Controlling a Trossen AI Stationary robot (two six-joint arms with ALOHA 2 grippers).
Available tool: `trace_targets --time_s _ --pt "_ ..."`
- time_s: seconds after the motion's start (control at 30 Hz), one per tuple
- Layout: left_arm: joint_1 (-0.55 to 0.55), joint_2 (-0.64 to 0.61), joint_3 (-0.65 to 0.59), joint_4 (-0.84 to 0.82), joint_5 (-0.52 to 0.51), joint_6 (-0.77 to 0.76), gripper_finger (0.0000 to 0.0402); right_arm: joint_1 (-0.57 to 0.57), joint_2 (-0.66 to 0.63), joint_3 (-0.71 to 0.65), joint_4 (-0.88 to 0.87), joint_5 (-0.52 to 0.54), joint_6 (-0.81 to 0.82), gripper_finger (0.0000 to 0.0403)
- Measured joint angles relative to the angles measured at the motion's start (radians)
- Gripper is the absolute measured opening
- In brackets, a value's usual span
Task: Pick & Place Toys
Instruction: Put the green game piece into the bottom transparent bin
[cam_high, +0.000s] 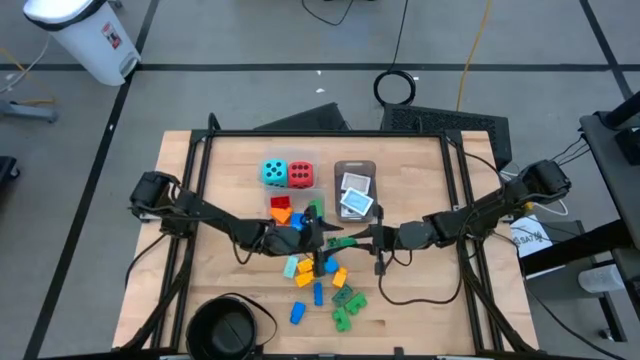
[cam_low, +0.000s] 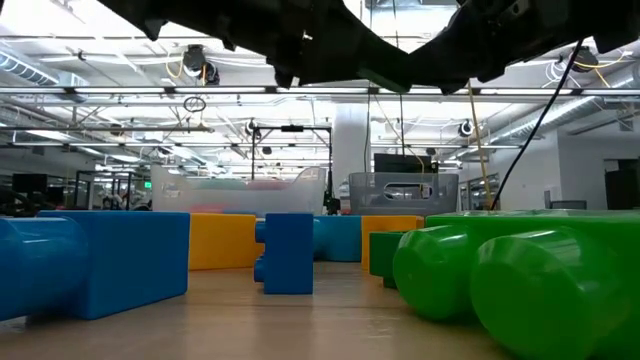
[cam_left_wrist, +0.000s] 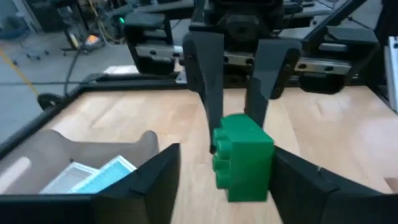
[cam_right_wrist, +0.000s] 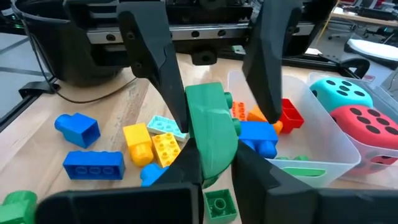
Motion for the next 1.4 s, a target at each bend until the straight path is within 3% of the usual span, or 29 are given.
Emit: trace_targets --time_s 0.23,0.4,0.6,0.67,0.87,1.03,1.27,1.33,1.4 --pt "0.019 -0.001 0.000 -0.023 0.072 -0.028 0.0096 0.000 0.000 0.000 -0.005 0.005 0.014 0.0033" --pt "0.020 -0.024 -0.002 -0.040 0.043 -0.050 0.0099 0.000 -0.001 0.002 -0.023 0.001 0.093 0.0073" --pt "0.017 -0.131 -0.004 -0.220 -0.181 -0.118 0.0099 0.022 0.000 0.000 -0.056 -0.023 0.098 0.0164" --pt "0.016 -0.166 -0.024 -0.301 -0.204 -0.148 0.0099 0.027 -0.001 0.001 -0.055 -0.018 0.100 0.0192" --pt "0.039 -0.243 -0.151 -0.418 -0.191 -0.279 0.0099 0.027 0.000 0.000 -0.060 -0.007 0.101 0.0243" --pt "0.066 -0.301 -0.271 -0.415 -0.131 -0.380 0.0099 0.027 0.000 0.000 -0.061 -0.006 0.104 0.0247" --pt "0.091 -0.314 -0.315 -0.414 -0.032 -0.459 0.0099 0.030 0.000 0.001 -0.054 -0.015 0.105 0.0246" --pt "0.091 -0.310 -0.315 -0.415 -0.025 -0.499 0.0120 0.043 0.000 0.001 -0.067 -0.089 0.105 0.0251" --pt "0.091 -0.306 -0.315 -0.412 -0.027 -0.529 0.0170 0.074 0.018 0.001 -0.065 -0.192 0.106 0.0256"
